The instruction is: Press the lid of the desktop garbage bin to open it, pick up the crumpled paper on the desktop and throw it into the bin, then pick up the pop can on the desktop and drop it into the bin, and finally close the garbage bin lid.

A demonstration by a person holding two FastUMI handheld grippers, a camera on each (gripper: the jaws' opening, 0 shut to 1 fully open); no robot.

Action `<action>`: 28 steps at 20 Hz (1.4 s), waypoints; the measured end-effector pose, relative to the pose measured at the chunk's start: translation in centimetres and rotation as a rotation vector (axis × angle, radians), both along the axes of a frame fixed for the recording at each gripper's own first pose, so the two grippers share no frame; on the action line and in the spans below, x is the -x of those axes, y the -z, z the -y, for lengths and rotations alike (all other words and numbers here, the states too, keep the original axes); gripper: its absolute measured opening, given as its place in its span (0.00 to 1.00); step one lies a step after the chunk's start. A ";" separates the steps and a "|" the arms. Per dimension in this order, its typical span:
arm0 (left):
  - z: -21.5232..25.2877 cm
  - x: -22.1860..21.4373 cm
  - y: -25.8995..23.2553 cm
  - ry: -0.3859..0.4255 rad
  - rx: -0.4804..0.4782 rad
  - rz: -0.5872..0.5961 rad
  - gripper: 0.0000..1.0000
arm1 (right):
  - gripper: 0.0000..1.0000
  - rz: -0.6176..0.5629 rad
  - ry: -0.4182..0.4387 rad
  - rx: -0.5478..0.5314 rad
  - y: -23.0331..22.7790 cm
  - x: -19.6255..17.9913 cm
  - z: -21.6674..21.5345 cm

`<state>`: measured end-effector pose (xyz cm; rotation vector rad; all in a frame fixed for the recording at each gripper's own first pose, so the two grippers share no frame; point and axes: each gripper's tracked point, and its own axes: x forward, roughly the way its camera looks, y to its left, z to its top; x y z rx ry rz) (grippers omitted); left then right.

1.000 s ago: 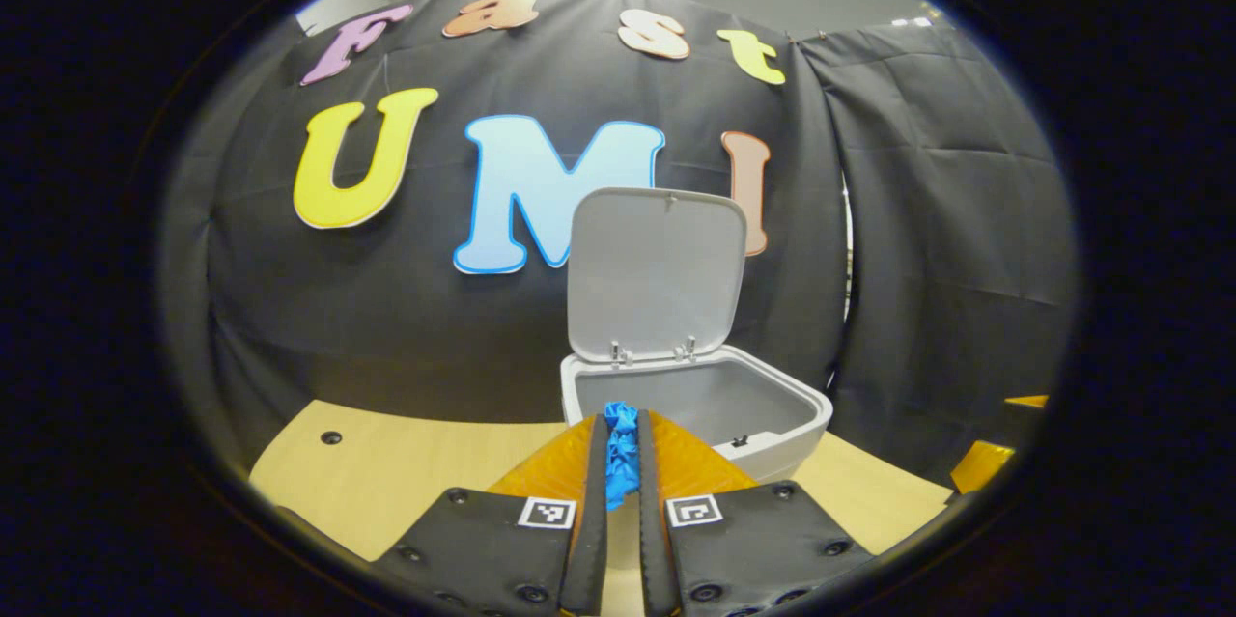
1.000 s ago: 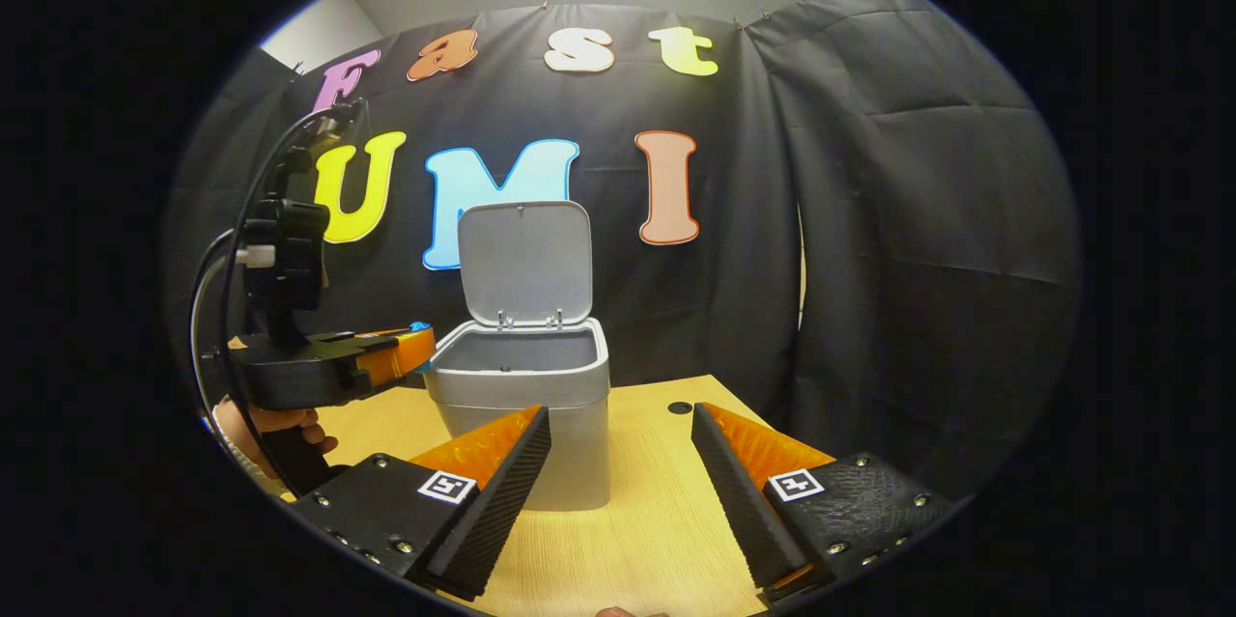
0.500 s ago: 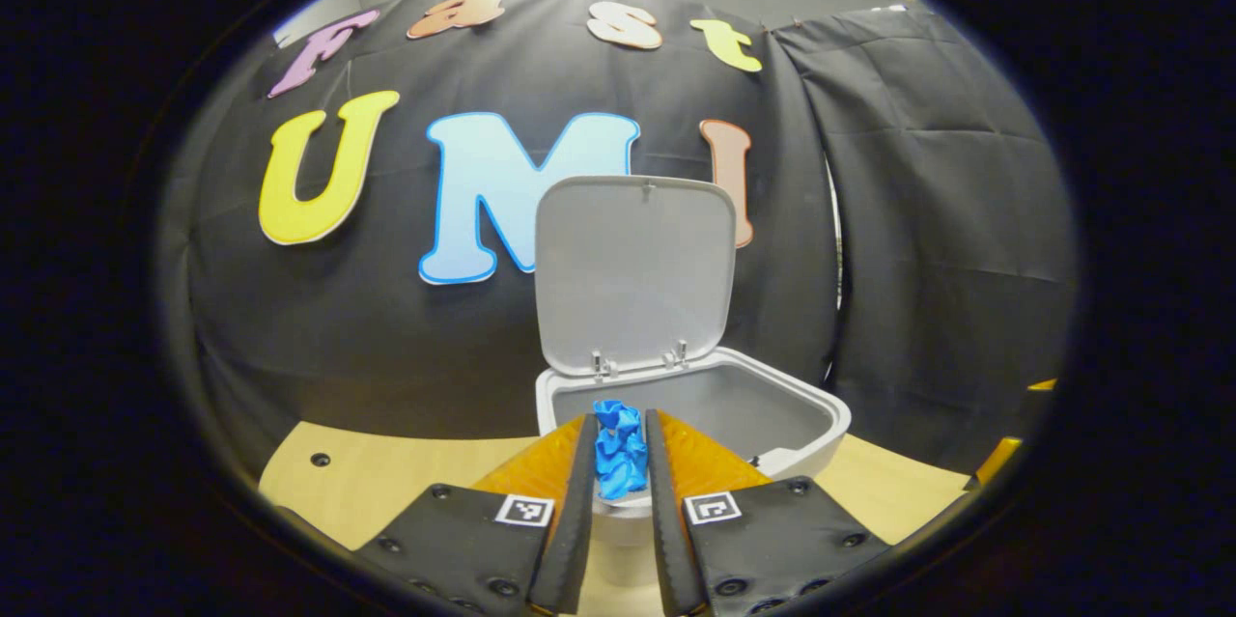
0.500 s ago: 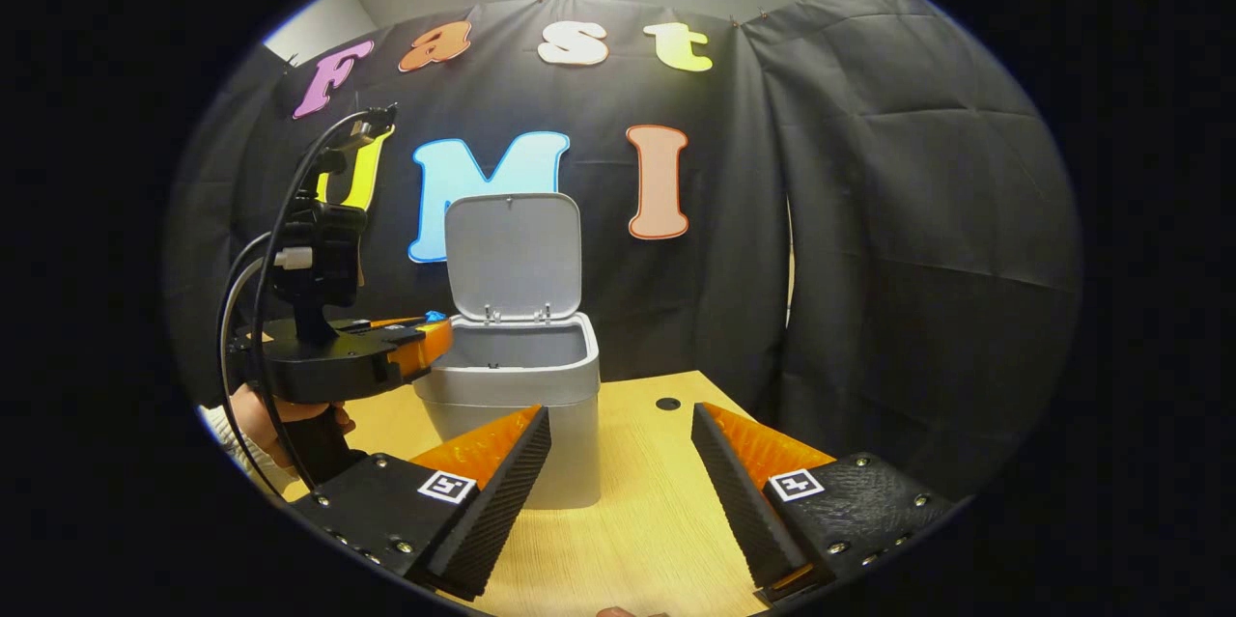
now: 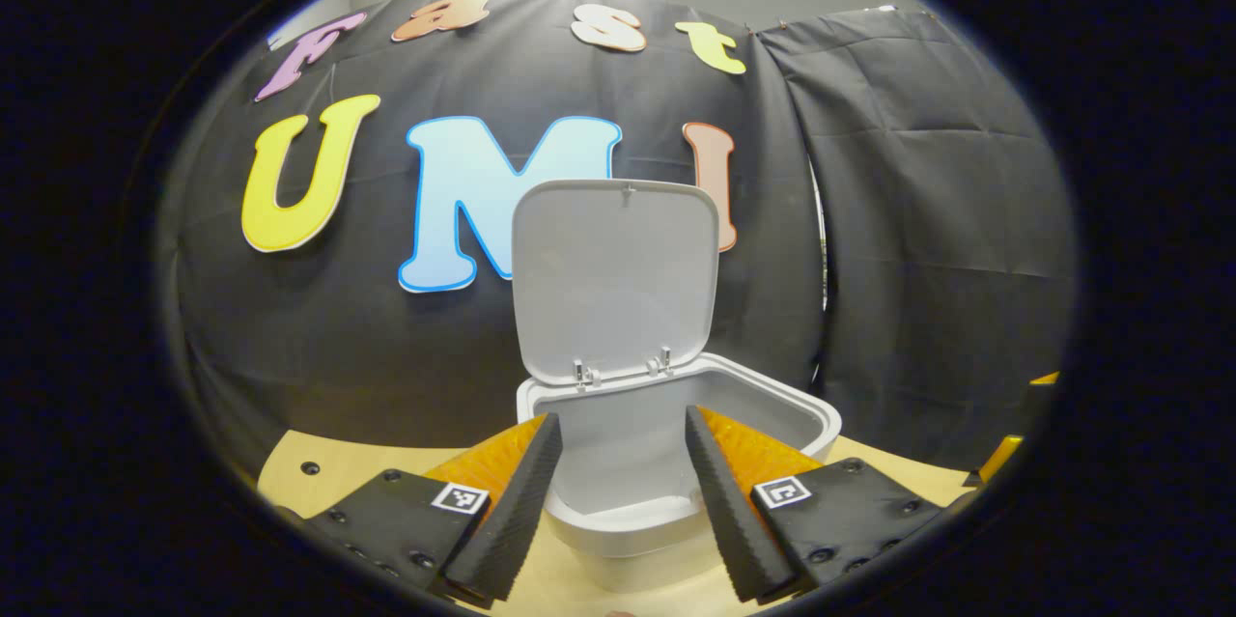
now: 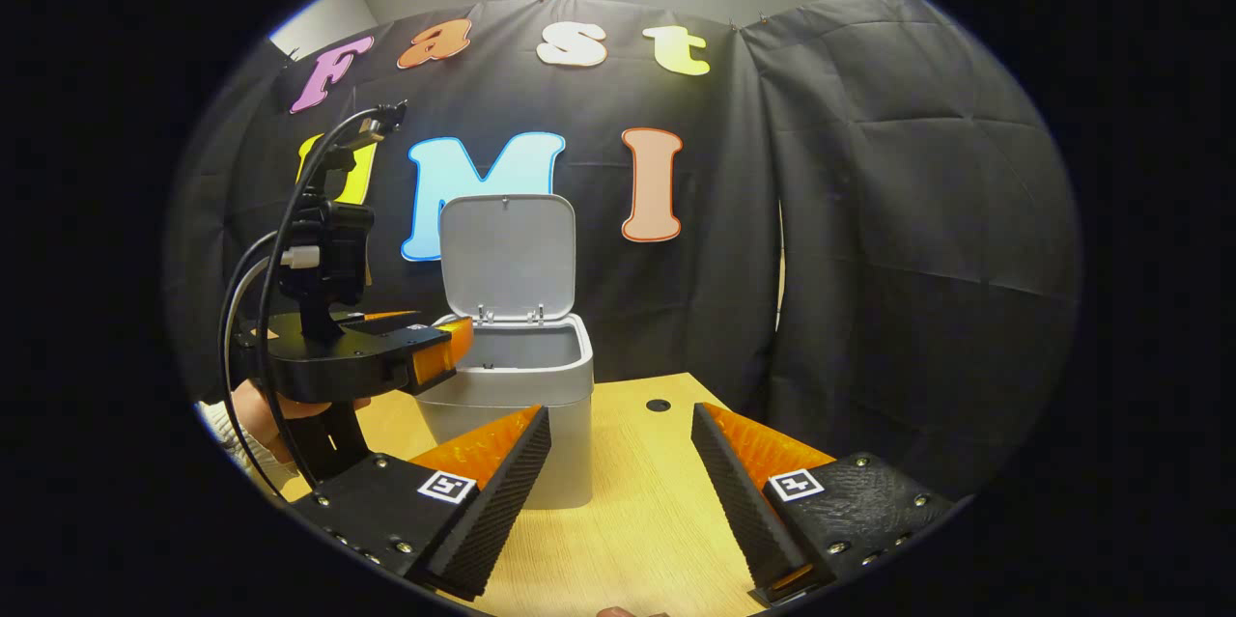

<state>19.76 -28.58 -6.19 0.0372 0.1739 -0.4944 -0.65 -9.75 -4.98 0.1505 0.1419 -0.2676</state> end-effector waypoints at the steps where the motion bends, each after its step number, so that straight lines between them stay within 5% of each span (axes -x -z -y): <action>1: -0.2 0.3 -0.2 -0.005 0.004 0.000 0.85 | 0.95 0.005 -0.005 0.002 -0.2 0.0 -0.1; 15: -10.7 6.7 -3.4 -0.184 0.038 0.034 0.95 | 0.95 0.118 -0.185 0.055 -3.1 -1.2 -5.1; 28: -19.5 15.1 -3.7 -0.278 0.037 0.042 0.96 | 0.95 0.040 -0.383 0.040 0.3 1.9 -14.0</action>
